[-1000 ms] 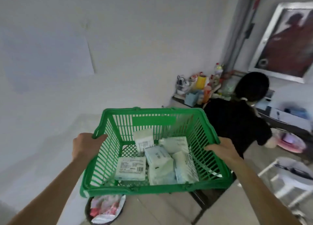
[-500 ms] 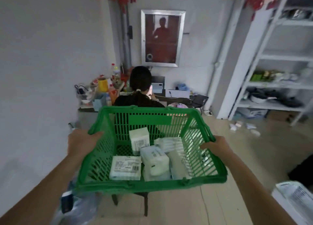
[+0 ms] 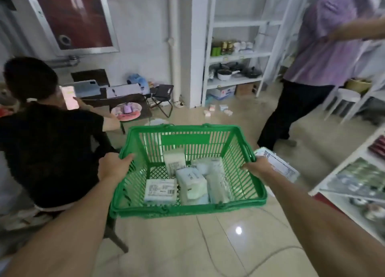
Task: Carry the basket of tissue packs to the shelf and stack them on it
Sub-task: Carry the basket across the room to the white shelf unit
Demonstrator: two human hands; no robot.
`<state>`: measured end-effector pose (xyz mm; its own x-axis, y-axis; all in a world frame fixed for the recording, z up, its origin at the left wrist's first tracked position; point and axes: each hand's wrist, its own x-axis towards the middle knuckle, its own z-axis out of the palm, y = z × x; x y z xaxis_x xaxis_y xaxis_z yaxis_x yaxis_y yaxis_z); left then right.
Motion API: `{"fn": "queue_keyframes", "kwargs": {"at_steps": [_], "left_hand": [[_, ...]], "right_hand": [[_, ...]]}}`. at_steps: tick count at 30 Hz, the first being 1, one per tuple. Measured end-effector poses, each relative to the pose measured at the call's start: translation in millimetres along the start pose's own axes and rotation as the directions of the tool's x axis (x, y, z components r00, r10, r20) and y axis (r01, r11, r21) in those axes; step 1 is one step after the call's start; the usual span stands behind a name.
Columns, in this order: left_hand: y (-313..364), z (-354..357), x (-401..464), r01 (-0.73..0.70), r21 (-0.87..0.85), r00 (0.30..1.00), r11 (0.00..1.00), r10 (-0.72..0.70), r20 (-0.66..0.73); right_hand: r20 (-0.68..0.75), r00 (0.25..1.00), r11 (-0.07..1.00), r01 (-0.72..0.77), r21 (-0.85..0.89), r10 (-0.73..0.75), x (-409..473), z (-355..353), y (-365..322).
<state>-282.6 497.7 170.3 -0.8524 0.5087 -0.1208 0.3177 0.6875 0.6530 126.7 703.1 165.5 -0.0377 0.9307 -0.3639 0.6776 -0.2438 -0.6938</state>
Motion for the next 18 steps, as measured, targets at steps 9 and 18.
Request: {"fn": "queue_keyframes", "kwargs": {"at_steps": [9,18], "left_hand": [[7,156,-20,-0.152,0.221,0.974,0.963,0.108,0.201],[32,225,42,-0.132,0.253,0.949,0.958,0.048,0.311]], "right_hand": [[-0.076,0.923,0.926,-0.377,0.001,0.376,18,-4,155],[-0.108,0.860,0.863,-0.504,-0.023,0.499,85,17,157]]}}
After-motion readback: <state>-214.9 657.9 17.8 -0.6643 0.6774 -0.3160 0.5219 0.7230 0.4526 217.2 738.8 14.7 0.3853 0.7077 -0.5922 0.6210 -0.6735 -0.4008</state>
